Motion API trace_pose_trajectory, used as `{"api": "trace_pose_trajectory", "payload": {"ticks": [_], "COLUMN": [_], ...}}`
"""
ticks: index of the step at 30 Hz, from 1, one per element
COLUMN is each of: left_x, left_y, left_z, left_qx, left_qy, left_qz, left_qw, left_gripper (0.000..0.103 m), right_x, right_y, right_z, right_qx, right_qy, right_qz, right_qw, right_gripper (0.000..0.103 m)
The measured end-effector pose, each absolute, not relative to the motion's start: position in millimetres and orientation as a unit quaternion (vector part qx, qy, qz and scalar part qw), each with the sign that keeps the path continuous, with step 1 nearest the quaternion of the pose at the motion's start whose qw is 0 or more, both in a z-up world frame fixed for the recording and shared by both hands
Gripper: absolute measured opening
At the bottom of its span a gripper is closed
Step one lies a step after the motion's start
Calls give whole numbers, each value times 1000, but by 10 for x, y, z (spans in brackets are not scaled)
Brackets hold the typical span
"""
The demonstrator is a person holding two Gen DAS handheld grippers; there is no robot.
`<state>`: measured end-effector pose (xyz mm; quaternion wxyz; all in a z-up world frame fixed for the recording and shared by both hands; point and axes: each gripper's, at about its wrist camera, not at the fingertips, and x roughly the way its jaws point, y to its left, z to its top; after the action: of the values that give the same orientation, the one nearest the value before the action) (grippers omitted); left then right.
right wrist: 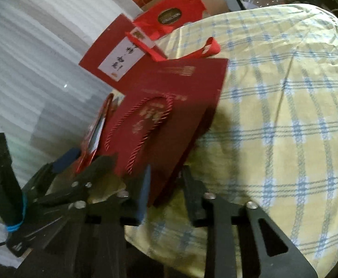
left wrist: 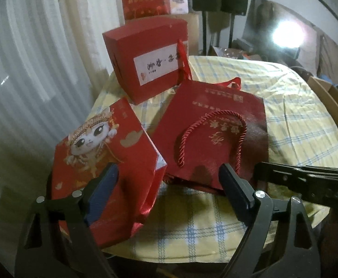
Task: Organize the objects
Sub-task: 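Lower the left tool over the red gift bag with rope handle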
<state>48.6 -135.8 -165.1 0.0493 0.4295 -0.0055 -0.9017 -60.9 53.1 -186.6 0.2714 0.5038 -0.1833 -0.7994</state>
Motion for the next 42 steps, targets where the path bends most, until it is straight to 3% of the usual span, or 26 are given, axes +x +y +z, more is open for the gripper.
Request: {"api": "trace_pose_trajectory", "payload": {"ticks": [2, 4, 14, 15, 16, 19, 26, 31, 42], "left_x": [500, 507, 343, 292, 267, 204, 263, 243, 400], "left_y": [-1341, -1347, -1367, -1341, -1318, -1191, -687, -581, -3], "left_z": [-1607, -1560, -1561, -1587, -1607, -1660, -1766, -1773, -1738], "left_qx": [424, 418, 432, 437, 441, 467, 488, 496, 499], "left_qy": [-10, -12, 0, -4, -4, 0, -52, -45, -52], "left_qz": [-904, -907, -901, -898, -897, -884, -868, -863, -854], "left_qw": [49, 52, 52, 46, 35, -17, -83, -82, -136], "left_gripper": [87, 87, 87, 80, 62, 46, 46, 39, 36], "right_x": [-601, -584, -534, -531, -529, -519, -550, -560, -525], "right_y": [597, 664, 958, 981, 1001, 1063, 1361, 1615, 2077], "right_z": [-1867, -1823, -1711, -1719, -1728, -1737, -1636, -1558, -1529], "right_qx": [497, 485, 477, 479, 482, 484, 468, 458, 451], "right_qy": [-190, -191, -187, -189, -189, -188, -194, -207, -226], "right_qz": [-804, -812, -823, -822, -820, -822, -838, -845, -851], "right_qw": [265, 262, 245, 244, 243, 235, 203, 185, 146], "right_gripper": [3, 1, 1, 2, 3, 4, 4, 4, 4]}}
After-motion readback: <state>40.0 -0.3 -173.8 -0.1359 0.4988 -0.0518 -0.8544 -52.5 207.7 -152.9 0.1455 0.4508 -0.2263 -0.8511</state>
